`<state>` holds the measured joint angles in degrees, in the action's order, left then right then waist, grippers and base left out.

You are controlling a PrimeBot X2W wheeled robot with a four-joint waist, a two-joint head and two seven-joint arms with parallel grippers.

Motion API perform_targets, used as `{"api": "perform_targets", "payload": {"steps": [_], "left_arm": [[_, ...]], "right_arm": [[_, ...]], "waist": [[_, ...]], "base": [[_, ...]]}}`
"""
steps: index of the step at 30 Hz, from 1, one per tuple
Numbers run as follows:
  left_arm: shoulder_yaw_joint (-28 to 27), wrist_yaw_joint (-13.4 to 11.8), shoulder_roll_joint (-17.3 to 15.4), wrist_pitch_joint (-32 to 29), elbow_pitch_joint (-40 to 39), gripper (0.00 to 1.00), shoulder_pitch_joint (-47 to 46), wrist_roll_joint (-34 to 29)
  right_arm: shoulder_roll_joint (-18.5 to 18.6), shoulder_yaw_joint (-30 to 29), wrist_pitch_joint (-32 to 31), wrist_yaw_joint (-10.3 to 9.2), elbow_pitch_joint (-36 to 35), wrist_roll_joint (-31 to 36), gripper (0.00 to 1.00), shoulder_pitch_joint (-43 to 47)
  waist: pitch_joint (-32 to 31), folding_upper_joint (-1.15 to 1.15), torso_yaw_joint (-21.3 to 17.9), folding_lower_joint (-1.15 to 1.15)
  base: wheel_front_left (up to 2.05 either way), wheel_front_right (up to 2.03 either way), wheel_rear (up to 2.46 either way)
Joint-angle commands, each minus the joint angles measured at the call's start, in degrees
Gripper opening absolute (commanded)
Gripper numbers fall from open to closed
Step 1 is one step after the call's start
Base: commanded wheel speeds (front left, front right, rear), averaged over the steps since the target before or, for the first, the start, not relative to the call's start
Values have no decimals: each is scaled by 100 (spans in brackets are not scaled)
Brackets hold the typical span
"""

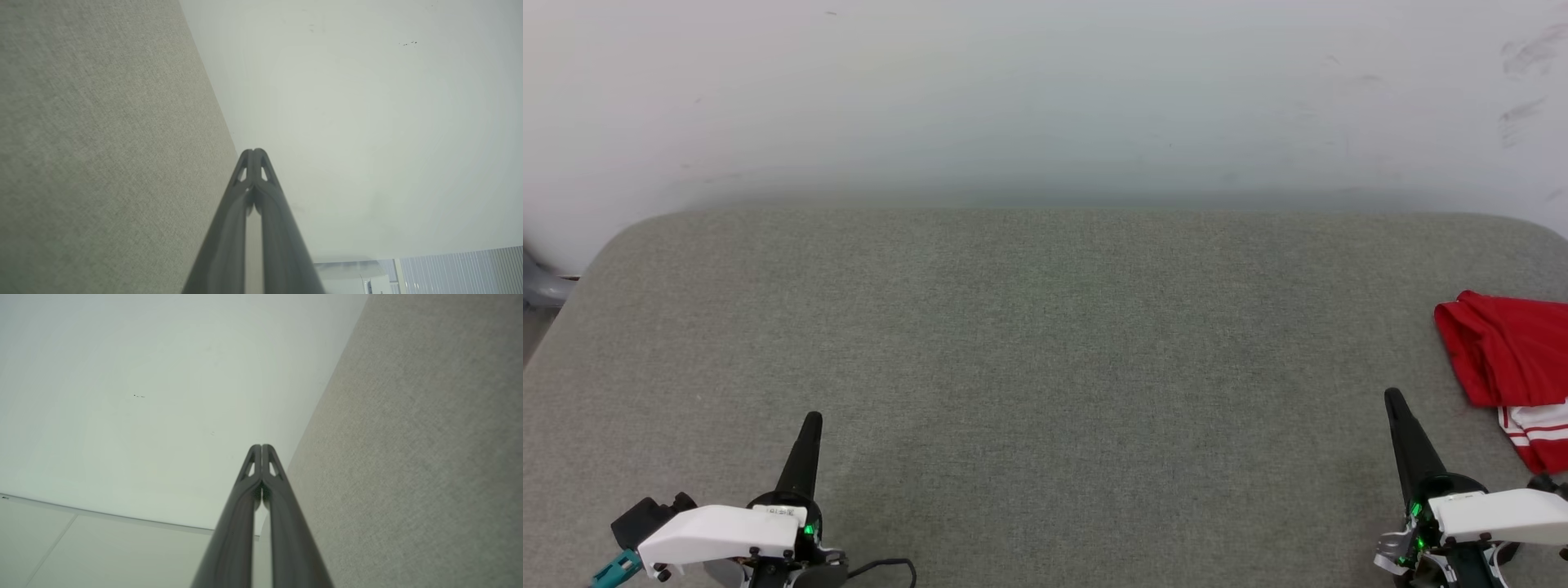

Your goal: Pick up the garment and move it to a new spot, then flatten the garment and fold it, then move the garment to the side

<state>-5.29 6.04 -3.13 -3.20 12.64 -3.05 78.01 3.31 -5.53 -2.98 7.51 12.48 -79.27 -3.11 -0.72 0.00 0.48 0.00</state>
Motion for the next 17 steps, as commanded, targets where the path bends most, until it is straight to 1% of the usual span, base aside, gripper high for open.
{"api": "perform_targets", "payload": {"steps": [1, 17], "left_arm": [[-21, 32, -1, -31, -2, 0, -145, 139], [-95, 110, 17, -227, 96, 0, -265, 929]], "right_arm": [[-2, -14, -26, -2, -5, -129, 0, -116], [-16, -47, -216, -3, 101, -871, 0, -259]], "waist": [[4, 0, -2, 0], [53, 0, -28, 0]], "base": [[0, 0, 0], [0, 0, 0]]}}
